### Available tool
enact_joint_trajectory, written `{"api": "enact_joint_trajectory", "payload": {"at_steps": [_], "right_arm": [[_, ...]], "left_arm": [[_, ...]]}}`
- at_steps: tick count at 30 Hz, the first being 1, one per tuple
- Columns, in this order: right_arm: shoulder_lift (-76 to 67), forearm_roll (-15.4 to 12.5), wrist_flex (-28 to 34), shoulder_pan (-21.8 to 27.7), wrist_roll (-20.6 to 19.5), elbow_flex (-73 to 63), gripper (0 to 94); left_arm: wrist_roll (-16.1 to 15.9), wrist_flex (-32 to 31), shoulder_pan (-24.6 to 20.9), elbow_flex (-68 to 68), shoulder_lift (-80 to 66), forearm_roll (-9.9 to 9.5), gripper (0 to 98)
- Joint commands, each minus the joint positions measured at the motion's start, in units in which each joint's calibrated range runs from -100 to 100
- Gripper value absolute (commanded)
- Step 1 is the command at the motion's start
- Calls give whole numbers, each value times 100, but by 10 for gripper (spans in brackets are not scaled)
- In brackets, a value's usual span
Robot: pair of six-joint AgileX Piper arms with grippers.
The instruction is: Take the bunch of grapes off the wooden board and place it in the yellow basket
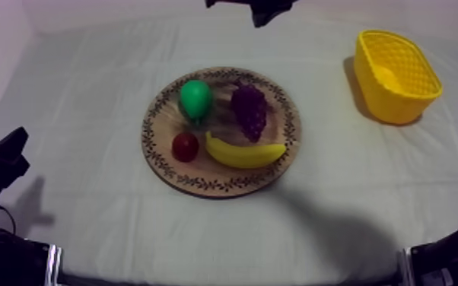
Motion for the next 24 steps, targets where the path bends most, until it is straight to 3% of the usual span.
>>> {"api": "enact_joint_trajectory", "payload": {"at_steps": [1, 13, 24], "right_arm": [[76, -26, 44, 5, -13, 37, 2], [440, -109, 72, 57, -84, 247, 187], [489, -186, 8, 113, -223, 352, 588]], "left_arm": [[-1, 7, -2, -2, 0, 1, 1], [-1, 7, -2, -2, 0, 1, 1], [-1, 7, -2, -2, 0, 1, 1]]}}
